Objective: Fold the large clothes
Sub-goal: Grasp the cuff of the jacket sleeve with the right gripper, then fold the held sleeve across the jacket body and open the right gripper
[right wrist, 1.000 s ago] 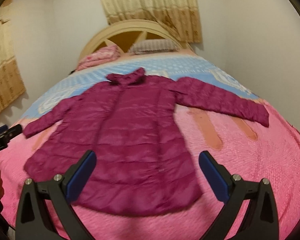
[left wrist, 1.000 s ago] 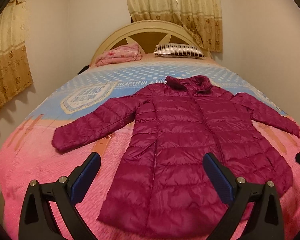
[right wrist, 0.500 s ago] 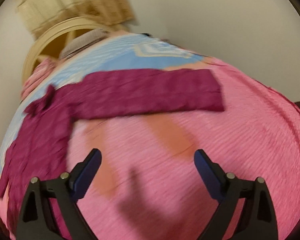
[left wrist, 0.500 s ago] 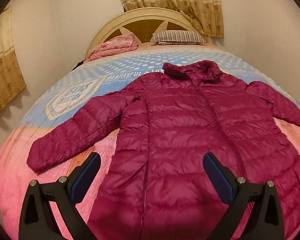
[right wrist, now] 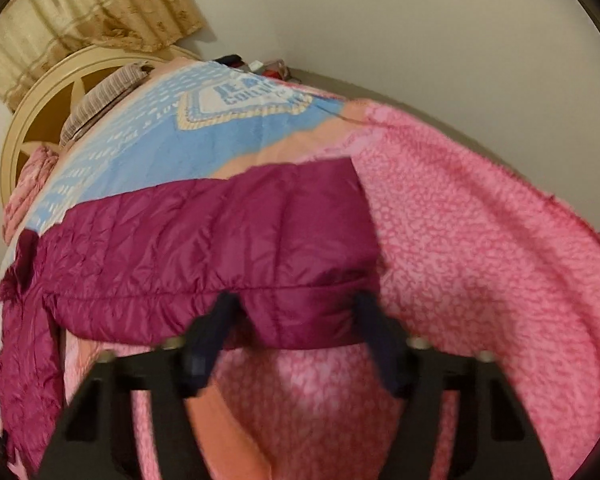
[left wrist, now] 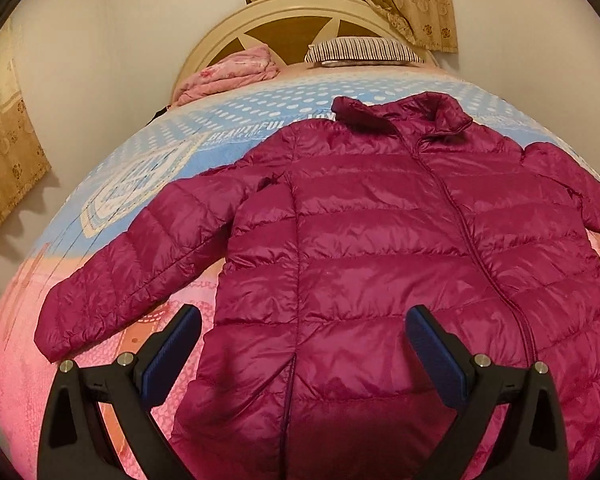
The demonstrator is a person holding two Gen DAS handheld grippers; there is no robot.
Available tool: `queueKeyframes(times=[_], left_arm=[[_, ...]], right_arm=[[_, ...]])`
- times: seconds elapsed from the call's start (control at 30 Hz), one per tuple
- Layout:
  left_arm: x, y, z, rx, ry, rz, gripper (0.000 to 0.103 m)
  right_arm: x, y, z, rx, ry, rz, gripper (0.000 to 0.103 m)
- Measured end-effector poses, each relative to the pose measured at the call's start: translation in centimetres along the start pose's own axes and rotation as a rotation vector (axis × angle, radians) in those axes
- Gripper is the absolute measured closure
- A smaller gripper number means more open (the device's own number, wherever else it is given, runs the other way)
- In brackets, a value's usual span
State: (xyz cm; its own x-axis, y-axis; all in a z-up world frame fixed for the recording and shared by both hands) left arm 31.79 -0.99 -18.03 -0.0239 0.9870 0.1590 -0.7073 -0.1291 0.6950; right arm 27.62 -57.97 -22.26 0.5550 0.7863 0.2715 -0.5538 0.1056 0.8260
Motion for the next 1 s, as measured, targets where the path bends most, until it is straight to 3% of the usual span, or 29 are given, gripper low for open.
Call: queueKeyframes(times=[0.07,0.27,0.4,0.7,1.0], left_arm=[[0.5,-0.1,0.2,0.002,0.014,-0.005,0.001],[2.1,-0.4,1.4,-0.01,0.032,0.014,0.001],[3.1,-1.1,2.2,-0.003,0.066,0.022,0.001],[4.4,-1.0,2.8,-0.003,0.091,0.013,0.001],[6.4,-0.4,3.4,-0.019,0.108,0.014,0.001]], right_arm=[[0.1,-0.4,0.4,-0.012,0.007,0.014,0.064],[2.2,0.6,0.6,-0.031,0.097,0.016,0.079],[5.1,1.9,0.6,-0.054,0.171,0.054,0.08],[17.4,7.3,-0.1,-0.16,0.399,0.195,0.082],[30.9,9.0,-5.3,-0.157,0.634,0.344,0.082]])
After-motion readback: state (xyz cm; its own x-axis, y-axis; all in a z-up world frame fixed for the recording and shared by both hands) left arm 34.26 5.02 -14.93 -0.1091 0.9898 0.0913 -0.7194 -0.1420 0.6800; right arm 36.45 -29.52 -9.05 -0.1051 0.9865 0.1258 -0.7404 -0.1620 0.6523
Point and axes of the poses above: each gripper's, at about its wrist camera, not at the fingertips, and y roughly against the way its jaws point, x to its left, z to its top, the point moved 5 cm from there along -y, roughly the way its jaws point, and after that the axes turned 1 degree about -y, right-handed, at the moved point
